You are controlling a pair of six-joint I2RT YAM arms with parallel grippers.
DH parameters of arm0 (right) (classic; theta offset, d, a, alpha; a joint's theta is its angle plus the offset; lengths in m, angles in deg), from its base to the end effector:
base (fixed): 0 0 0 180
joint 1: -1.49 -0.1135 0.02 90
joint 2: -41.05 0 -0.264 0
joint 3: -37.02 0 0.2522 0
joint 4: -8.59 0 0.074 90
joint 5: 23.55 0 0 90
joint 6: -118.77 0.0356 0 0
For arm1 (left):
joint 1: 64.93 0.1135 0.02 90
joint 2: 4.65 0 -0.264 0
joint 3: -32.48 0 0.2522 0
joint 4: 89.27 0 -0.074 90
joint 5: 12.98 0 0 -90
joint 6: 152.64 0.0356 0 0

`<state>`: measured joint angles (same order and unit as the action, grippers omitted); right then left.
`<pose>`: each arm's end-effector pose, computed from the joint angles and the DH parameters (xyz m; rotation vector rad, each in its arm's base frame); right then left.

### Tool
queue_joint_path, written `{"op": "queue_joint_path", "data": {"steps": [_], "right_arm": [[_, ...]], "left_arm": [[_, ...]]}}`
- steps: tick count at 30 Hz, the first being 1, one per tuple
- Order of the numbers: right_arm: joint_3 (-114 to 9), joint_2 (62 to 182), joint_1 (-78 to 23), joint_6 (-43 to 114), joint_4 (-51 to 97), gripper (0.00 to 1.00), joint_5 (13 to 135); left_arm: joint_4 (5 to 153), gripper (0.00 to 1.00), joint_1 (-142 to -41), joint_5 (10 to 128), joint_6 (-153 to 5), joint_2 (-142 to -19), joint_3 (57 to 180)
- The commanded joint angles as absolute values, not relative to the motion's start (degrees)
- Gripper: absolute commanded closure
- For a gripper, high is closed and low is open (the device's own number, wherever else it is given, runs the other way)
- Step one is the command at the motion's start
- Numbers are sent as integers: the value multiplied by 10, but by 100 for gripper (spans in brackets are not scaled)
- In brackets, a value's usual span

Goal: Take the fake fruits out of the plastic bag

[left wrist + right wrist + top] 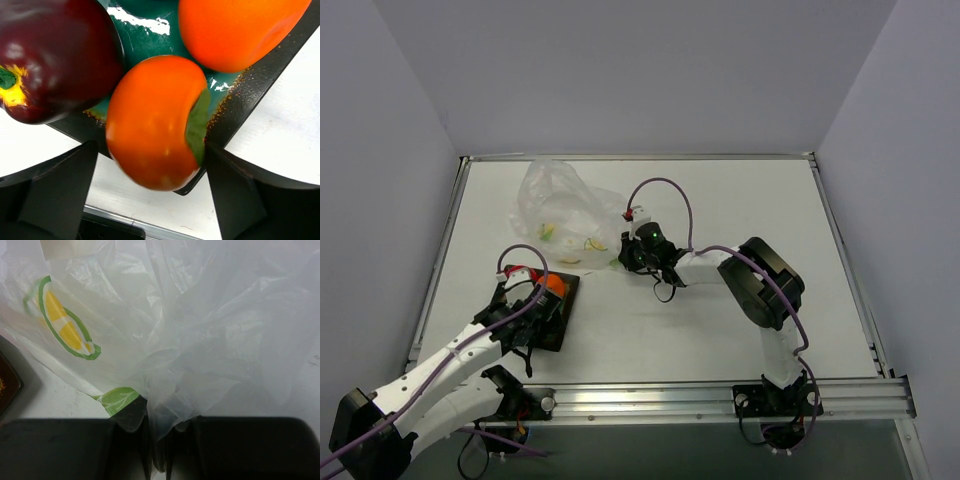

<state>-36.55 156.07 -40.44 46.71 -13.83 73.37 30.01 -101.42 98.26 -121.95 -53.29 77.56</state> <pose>0.3126 0.2866 0.1501 -0.4962 1.9239 0.8102 0.1233 -0.0751 0.1994 -0.6161 2.4967 -0.1122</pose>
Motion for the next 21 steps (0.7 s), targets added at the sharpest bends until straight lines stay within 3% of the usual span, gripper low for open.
{"op": "queue_joint_path", "data": {"steps": [1, 3, 6, 10, 21], "right_arm": [[-377, 1555, -400, 470, -145, 94, 737], [-377, 1556, -400, 470, -145, 94, 737], [-376, 1551, -400, 470, -145, 94, 736], [-374, 1546, -400, 470, -146, 94, 737], [-372, 1549, -403, 485, -161, 93, 757]], "left_arm": [[309, 13, -1020, 1001, -1228, -527, 786], [311, 4, -1020, 1000, -1224, -530, 789], [313, 1, -1023, 996, -1220, -528, 795], [321, 6, -1030, 973, -1201, -512, 823], [373, 6, -1066, 934, -1040, -518, 1026]]}}
